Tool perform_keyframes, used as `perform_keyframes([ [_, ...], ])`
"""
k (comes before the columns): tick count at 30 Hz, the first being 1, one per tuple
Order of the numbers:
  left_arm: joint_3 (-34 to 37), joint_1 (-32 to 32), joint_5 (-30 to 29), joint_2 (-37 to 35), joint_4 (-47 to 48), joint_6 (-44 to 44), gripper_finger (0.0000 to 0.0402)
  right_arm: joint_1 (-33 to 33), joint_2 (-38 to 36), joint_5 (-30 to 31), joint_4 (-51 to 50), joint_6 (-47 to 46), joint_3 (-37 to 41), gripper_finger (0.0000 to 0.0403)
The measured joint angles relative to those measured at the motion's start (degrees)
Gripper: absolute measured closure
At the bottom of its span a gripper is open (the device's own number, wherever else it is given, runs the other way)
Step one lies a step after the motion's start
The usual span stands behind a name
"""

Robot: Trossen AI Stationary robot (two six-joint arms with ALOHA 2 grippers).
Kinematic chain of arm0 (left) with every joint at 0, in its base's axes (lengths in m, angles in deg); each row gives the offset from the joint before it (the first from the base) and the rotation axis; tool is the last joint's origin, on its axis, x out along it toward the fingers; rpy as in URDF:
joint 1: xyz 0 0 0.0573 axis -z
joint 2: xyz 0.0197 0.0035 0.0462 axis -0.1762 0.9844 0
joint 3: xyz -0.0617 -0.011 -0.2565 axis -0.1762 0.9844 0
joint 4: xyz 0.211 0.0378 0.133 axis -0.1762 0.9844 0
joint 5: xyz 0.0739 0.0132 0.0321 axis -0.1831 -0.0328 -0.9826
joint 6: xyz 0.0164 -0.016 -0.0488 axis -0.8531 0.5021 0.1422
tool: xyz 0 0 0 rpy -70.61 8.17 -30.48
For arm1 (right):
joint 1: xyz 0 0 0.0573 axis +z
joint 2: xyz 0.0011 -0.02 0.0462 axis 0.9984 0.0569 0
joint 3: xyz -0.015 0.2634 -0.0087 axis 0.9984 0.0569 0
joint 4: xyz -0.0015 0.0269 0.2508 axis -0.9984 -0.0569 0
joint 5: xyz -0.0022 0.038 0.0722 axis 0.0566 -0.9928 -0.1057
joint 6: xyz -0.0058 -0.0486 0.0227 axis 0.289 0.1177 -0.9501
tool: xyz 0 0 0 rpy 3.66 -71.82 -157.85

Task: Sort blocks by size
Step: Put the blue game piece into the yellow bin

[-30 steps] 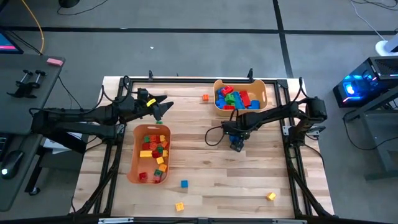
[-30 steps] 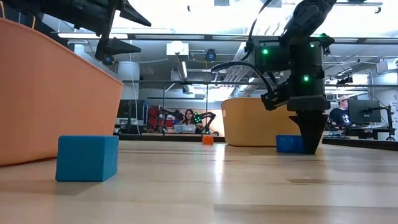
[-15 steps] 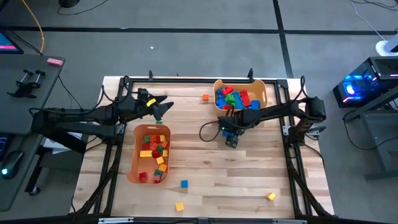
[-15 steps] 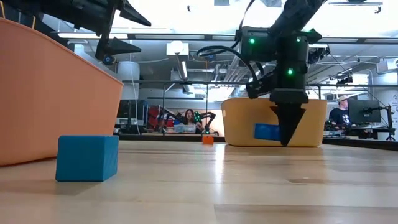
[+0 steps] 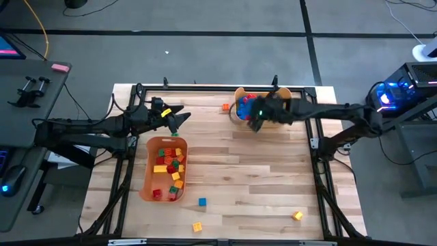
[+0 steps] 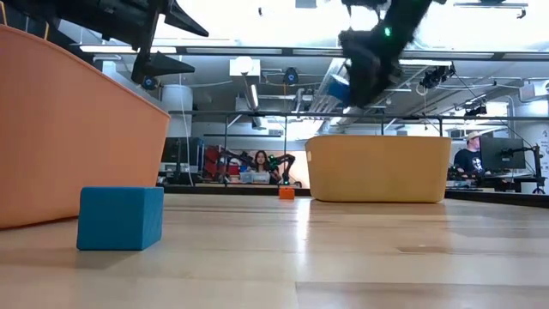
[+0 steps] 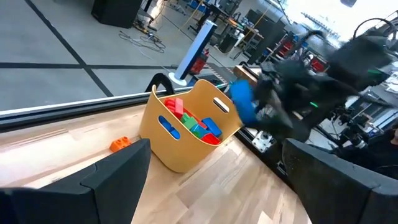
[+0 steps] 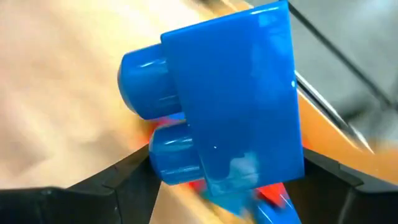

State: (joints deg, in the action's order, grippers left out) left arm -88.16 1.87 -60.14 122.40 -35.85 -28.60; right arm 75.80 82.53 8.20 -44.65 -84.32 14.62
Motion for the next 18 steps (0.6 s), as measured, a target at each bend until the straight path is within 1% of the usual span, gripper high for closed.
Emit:
perform_keyframes([
  [2, 0.0, 0.0, 0.0, 0.0, -0.1, 0.3, 0.0051, -4.9, -0.1, 1.1, -4.3, -6.2, 0.6, 0.0109],
  [4, 0.0, 0.0, 0.0, 0.0, -0.1, 1.0, 0.0051, -9.7, 0.6, 0.4, -6.7, -13.4, 1.6, 0.0109],
  [6, 0.0, 0.0, 0.0, 0.0, -0.3, 2.5, 0.0051, -13.8, 1.2, -3.6, -7.0, -17.6, 2.4, 0.0109],
  [8, 0.0, 0.0, 0.0, 0.0, -0.9, 4.1, 0.0051, -16.5, 1.7, -9.6, -5.6, -17.9, 2.7, 0.0109],
  [10, 0.0, 0.0, 0.0, 0.0, -1.3, 5.8, 0.0051, -18.2, 1.8, -13.8, -5.0, -17.3, 2.7, 0.0109],
  [14, 0.0, 0.0, -0.1, 0.1, -4.1, 9.6, 0.0051, -19.9, 1.8, -17.0, -7.1, -18.8, 1.9, 0.0109],
  [16, 0.0, 0.0, -0.1, 0.3, -5.2, 11.2, 0.0051, -20.5, 1.8, -20.1, -7.5, -18.1, 1.2, 0.0109],
  [18, 0.0, -0.6, 0.0, 0.8, -6.9, 12.4, 0.0051, -20.7, 1.8, -21.6, -8.6, -16.8, 0.6, 0.0109],
])
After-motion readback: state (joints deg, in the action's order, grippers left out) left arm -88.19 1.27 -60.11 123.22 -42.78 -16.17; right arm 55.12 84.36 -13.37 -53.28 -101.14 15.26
